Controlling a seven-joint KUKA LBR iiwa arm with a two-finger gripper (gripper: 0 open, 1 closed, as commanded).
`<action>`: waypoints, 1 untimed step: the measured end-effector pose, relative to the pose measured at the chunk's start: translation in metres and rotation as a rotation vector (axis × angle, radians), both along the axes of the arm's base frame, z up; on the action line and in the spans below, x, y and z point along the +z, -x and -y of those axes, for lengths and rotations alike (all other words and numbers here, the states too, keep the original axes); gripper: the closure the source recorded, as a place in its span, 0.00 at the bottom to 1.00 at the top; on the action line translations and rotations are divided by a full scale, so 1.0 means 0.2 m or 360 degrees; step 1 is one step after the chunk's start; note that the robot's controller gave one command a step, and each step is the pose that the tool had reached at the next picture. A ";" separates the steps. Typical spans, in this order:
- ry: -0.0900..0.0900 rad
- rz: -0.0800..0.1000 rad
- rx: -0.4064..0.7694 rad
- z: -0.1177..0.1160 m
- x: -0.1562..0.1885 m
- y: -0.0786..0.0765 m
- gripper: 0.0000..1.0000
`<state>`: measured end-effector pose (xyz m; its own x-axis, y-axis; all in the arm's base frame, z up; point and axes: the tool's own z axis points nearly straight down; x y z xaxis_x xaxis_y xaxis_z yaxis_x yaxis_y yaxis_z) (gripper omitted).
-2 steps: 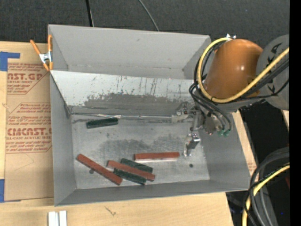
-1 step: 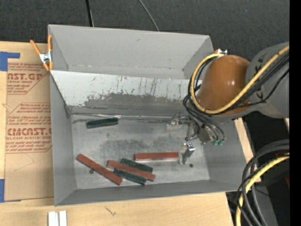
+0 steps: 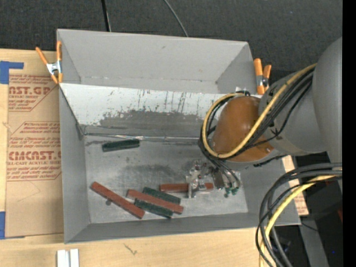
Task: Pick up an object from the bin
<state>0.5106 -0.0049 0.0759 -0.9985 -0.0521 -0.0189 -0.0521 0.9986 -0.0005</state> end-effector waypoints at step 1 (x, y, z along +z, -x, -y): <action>0.0000 0.0000 0.0000 0.00 0.00 0.00 1.00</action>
Offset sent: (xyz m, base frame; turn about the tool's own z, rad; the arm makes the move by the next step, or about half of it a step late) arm 0.0037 0.0104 0.1254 0.0043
